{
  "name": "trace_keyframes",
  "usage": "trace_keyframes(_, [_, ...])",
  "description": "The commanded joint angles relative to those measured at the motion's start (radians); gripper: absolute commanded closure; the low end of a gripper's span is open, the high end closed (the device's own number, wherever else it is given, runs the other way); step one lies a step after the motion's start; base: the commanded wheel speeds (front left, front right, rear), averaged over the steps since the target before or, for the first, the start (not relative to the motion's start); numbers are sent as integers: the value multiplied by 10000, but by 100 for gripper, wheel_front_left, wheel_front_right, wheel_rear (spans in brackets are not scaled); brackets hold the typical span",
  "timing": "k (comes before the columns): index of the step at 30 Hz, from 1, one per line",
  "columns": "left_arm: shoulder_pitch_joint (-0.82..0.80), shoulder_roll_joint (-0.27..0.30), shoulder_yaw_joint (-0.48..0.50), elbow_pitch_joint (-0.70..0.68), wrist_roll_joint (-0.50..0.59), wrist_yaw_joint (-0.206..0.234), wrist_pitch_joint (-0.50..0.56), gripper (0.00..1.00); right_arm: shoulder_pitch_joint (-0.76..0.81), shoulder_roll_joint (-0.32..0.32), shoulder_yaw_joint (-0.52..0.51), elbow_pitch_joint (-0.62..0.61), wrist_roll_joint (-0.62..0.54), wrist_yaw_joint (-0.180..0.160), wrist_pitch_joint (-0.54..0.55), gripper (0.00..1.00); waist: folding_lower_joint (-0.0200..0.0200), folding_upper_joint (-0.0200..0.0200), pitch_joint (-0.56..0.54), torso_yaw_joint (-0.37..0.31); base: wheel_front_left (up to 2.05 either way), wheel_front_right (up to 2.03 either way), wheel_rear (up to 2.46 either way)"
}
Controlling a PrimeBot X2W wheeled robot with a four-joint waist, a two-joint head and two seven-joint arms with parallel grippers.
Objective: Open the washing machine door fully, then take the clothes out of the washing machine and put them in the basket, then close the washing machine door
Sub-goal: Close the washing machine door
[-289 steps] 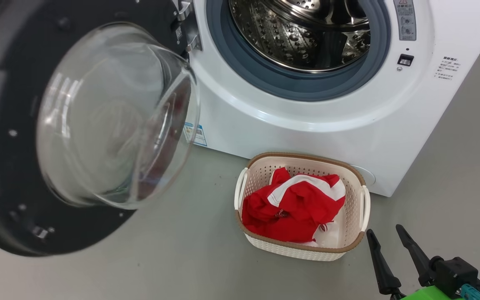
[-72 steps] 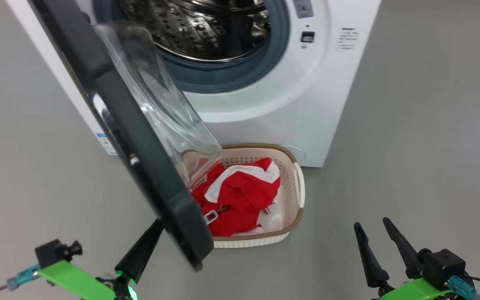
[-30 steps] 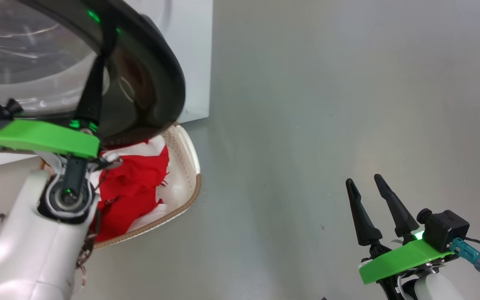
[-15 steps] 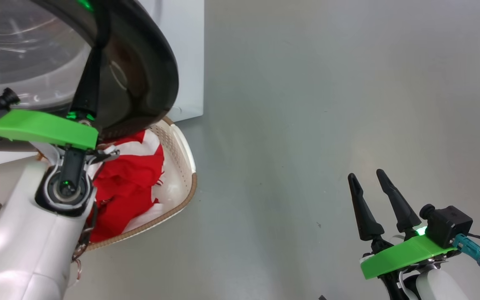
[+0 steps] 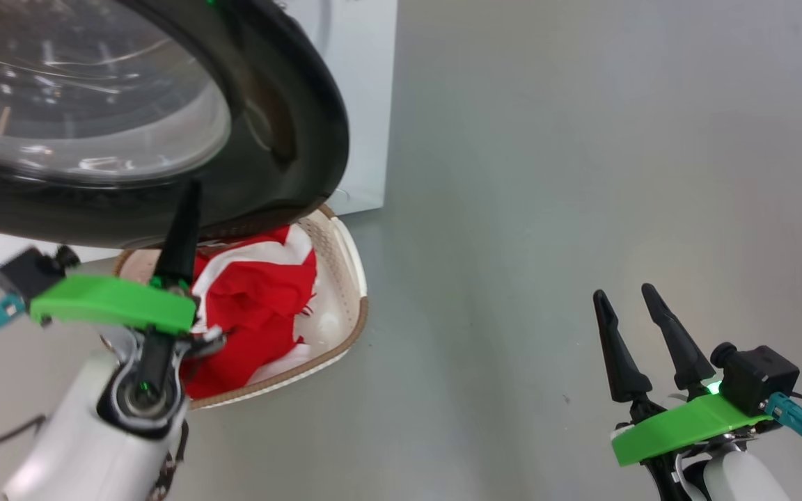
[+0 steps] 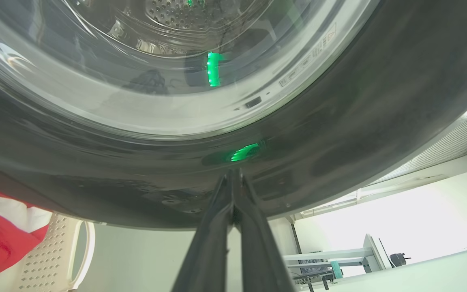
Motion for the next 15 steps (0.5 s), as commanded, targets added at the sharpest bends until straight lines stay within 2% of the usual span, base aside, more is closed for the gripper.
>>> trace_keyframes(1, [102,288,261,-271,-39,-58,-105,100,154,-76,152,-207,-117,73,-65,0,0,0,-154,188,0,0,0])
trace_keyframes(2, [224,298,252,-277,-36,-58,-134,98,170,-76,136,-211,-140,73,-65,0,0,0,-171,233,0,0,0])
trace_keyframes(5, [601,286,286,-277,-56,-58,-219,75,230,-76,55,-205,-207,73,-65,0,0,0,-268,387,0,0,0])
trace_keyframes(7, [856,265,371,-285,-90,-58,-266,66,289,-76,3,-200,-253,73,-65,0,0,0,-346,482,0,0,0])
trace_keyframes(9, [1136,258,430,-278,-48,-58,-302,50,369,-76,-34,-191,-304,73,-65,0,0,0,-456,566,0,0,0])
trace_keyframes(12, [1560,222,503,-283,33,-58,-335,35,486,-76,-86,-176,-376,73,-65,0,0,0,-595,691,0,0,0])
trace_keyframes(13, [1690,221,503,-284,97,-58,-343,16,526,-76,-101,-176,-400,73,-65,0,0,0,-636,737,0,0,0])
trace_keyframes(14, [1812,212,534,-289,148,-58,-349,6,566,-76,-116,-176,-425,73,-65,0,0,0,-672,784,0,0,0])
trace_keyframes(15, [1930,196,587,-308,179,-58,-355,0,599,-76,-134,-177,-444,73,-65,0,0,0,-703,824,0,0,0])
